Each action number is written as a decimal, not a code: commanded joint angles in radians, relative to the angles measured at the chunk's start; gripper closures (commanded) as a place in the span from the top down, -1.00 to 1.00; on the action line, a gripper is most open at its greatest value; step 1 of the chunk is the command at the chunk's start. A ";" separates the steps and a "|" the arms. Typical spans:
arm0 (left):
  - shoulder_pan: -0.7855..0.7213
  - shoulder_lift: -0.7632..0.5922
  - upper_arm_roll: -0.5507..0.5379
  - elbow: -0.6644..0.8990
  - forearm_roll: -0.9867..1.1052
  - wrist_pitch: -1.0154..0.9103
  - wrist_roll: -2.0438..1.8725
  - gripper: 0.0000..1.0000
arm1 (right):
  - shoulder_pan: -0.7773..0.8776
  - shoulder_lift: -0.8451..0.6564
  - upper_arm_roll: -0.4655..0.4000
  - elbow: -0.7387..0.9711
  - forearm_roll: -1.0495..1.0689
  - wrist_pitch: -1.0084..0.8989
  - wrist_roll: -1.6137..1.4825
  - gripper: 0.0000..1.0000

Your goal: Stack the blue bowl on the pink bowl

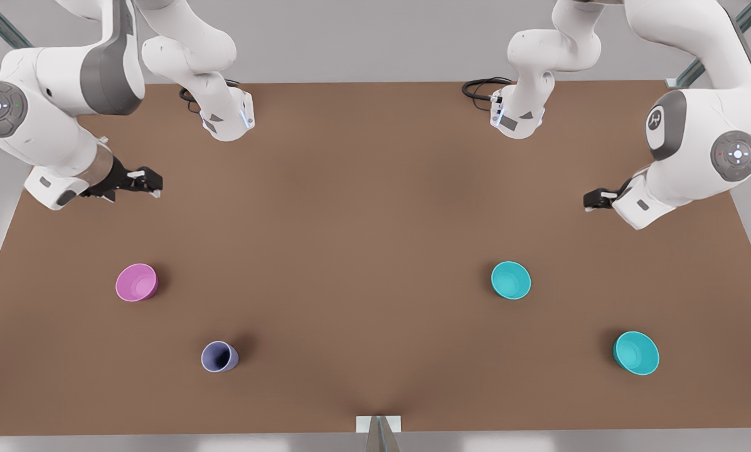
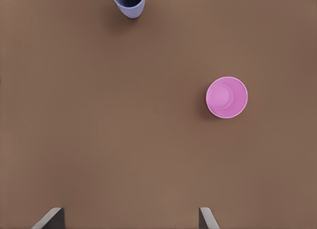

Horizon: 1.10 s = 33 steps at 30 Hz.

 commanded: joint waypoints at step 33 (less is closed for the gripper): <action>-0.006 -0.002 -0.001 0.007 -0.002 0.009 0.015 1.00 | -0.426 0.650 -0.046 -0.047 0.281 0.613 -0.462 1.00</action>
